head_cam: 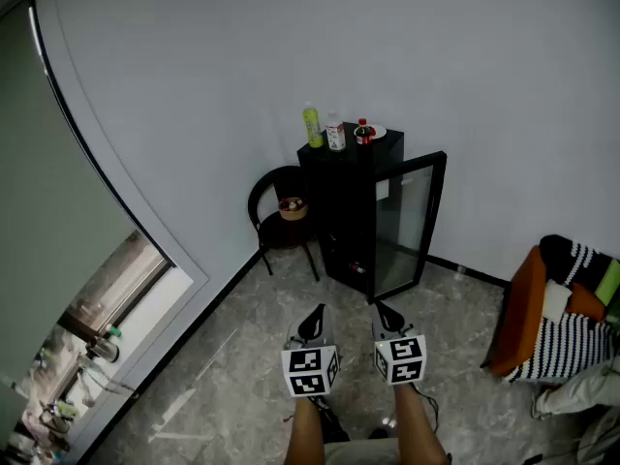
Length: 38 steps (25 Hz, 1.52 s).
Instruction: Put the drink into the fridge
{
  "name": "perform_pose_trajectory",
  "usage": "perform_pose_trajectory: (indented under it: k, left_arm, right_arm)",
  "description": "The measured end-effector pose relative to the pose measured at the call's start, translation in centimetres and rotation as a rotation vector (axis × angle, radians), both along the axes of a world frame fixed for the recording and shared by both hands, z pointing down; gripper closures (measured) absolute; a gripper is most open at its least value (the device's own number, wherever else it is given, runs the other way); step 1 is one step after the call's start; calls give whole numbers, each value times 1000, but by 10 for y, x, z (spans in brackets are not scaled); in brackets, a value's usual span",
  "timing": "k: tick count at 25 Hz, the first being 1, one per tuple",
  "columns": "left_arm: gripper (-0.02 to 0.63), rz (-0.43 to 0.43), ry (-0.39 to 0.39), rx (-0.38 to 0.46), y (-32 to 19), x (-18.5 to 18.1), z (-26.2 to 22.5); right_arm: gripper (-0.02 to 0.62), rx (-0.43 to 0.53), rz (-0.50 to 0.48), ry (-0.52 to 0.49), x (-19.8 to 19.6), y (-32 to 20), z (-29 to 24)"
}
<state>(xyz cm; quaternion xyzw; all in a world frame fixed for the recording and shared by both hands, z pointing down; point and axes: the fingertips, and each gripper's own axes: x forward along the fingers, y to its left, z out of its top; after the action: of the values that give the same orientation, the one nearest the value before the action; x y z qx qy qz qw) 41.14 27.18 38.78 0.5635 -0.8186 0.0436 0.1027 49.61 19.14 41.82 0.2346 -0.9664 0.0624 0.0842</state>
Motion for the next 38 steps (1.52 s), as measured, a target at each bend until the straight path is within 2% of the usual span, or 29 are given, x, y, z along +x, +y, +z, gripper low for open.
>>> perform_pose_trajectory:
  k: [4,10,14,20,31,38]
  left_arm:
    - [604,-26,-51,9,-7,-21,-1]
    - [604,-7,-58,-27,-19,-49,9]
    - [603,-7,-57,1,-34,-84,-2]
    - [604,41,-78,8,-61,-141,-10]
    - [604,95,-42,33,-110,-264,-6]
    - [604,158,-26,37,-130,-319,-5]
  right_arm:
    - [589,39,-20,-17,-15,-19,-7]
    - [589,31,21,-7,-26,-47,-6]
    - [589,35,15,-14,-54,-63,-14]
    - [589,29,60,-42,-98,-90,-23]
    - [589,46,112,-10,-198,-140,-22]
    - [589,32,213,-26,-246,-168,-19]
